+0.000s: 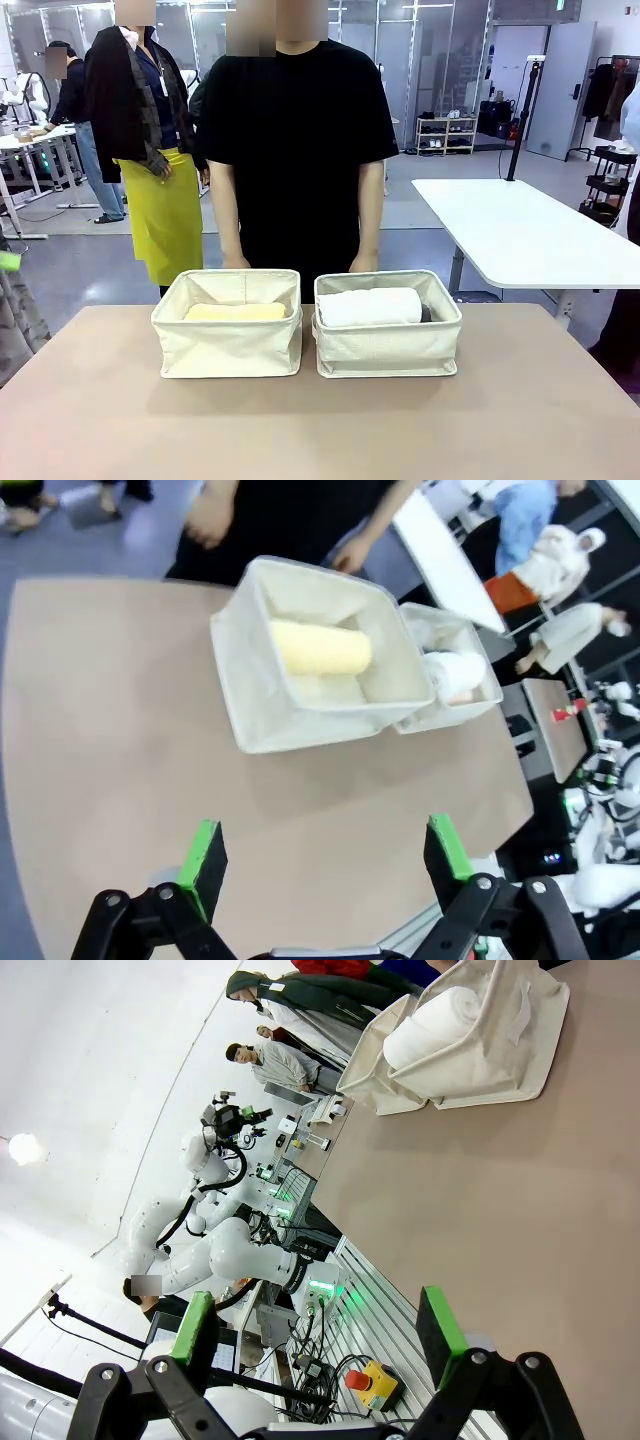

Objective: Divide the towels into two baskets.
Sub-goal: Pick up one hotel-folded towel from the bottom of the table and place it in the Fabric basket indicated by the person.

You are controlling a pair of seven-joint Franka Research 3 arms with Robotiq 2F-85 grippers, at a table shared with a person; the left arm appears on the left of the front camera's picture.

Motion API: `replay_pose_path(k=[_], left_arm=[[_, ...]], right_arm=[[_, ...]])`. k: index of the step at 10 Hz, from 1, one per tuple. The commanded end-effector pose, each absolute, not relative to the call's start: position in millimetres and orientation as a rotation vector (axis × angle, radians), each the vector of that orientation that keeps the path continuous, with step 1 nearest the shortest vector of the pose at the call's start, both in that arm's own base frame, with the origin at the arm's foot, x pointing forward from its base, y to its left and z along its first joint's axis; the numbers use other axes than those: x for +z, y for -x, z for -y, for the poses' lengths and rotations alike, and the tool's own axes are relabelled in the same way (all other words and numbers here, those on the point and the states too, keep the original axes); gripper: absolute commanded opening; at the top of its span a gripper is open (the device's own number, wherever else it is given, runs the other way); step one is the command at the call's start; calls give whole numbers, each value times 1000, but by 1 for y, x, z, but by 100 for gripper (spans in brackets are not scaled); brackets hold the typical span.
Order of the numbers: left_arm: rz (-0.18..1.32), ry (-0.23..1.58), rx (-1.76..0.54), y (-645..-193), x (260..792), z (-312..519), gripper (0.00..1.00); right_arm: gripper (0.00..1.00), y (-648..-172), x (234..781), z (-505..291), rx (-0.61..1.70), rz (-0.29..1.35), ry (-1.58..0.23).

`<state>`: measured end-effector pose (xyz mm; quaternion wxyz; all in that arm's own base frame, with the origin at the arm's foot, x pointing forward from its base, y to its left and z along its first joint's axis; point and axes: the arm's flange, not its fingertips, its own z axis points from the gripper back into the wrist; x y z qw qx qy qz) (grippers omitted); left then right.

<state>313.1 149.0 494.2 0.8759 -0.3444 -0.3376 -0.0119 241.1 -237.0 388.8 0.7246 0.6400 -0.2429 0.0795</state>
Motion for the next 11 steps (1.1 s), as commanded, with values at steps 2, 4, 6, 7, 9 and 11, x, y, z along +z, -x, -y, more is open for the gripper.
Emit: replay_pose_path(k=[2, 4, 6, 7, 9, 11], left_arm=[[727, 654, -71, -213, 398, -85, 100], [657, 603, -30, -213, 396, -89, 100], [591, 519, 13, -221, 394, -91, 100], [640, 474, 16, -225, 396, -92, 100], [631, 586, -17, -301, 469, -175, 100], [631, 586, -17, -301, 469, -175, 100]], right_arm=[[100, -238, 392, 236, 172, 534, -1418], [100, -238, 392, 236, 172, 534, -1418], [100, -238, 392, 236, 172, 534, -1418], [100, -238, 392, 236, 172, 534, -1418], [100, -238, 392, 236, 172, 534, -1418], [100, -238, 392, 236, 172, 534, -1418]])
